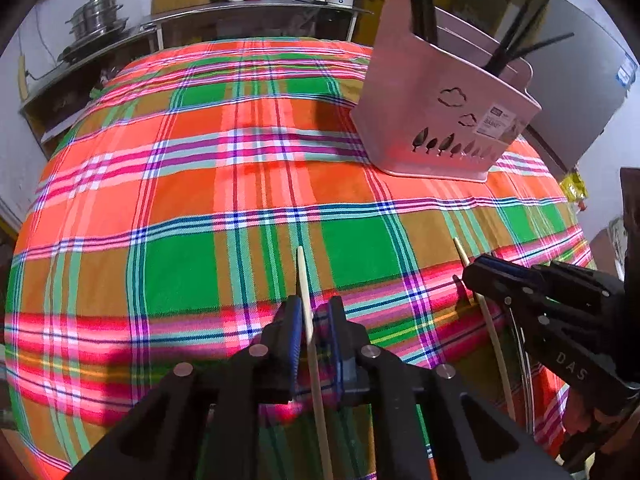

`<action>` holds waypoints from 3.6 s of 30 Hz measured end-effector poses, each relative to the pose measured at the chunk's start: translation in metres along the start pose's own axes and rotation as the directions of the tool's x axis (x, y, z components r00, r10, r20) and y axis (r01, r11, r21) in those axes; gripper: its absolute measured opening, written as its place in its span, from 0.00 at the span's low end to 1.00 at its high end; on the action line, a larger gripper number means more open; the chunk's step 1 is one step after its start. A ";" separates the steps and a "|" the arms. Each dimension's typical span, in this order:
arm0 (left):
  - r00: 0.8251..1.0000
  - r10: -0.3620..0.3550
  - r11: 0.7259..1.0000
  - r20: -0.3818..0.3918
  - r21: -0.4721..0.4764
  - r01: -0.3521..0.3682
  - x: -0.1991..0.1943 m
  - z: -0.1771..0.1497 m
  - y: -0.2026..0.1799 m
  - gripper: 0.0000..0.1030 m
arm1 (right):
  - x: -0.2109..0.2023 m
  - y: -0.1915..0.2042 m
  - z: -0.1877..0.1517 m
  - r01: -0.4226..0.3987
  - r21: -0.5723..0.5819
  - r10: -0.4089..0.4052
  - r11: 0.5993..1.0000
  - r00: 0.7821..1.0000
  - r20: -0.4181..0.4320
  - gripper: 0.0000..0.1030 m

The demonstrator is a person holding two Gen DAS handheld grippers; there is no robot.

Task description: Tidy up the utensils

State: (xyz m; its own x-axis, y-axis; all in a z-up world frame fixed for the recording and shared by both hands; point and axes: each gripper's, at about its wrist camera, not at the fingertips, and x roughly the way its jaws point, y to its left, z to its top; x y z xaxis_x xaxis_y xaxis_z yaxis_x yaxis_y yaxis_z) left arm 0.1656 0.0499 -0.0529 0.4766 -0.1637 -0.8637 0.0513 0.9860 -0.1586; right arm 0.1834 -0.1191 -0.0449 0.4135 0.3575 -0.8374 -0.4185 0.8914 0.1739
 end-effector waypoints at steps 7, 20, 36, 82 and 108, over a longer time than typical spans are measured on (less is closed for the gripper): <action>0.999 0.033 0.999 -0.003 0.040 -0.033 0.005 0.006 -0.006 0.12 | 0.004 -0.001 0.000 0.009 0.009 -0.009 1.000 1.000 -0.026 0.11; 1.000 0.015 1.000 0.025 -0.005 -0.014 -0.012 0.011 0.001 0.04 | -0.019 0.000 0.009 -0.033 -0.001 0.033 0.999 0.999 0.029 0.07; 0.981 -0.031 0.999 0.191 0.016 0.029 -0.087 0.043 -0.012 0.04 | -0.088 -0.002 0.039 -0.066 0.004 0.064 0.998 0.976 0.210 0.06; 0.993 -0.062 0.996 -0.101 -0.066 0.056 0.019 0.044 0.024 0.05 | 0.028 -0.016 0.047 0.004 -0.003 -0.005 1.000 0.998 -0.068 0.07; 1.000 0.012 0.996 -0.013 0.092 -0.010 -0.013 0.067 -0.005 0.05 | -0.019 -0.011 0.053 -0.039 -0.024 0.040 0.999 0.999 0.034 0.06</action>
State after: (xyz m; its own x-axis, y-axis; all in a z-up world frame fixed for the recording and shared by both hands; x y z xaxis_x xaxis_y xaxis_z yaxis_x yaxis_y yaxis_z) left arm 0.2176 0.0494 -0.0088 0.4655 -0.1526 -0.8718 0.1267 0.9864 -0.1050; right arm 0.2229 -0.1210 -0.0038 0.4237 0.4025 -0.8115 -0.4540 0.8696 0.1942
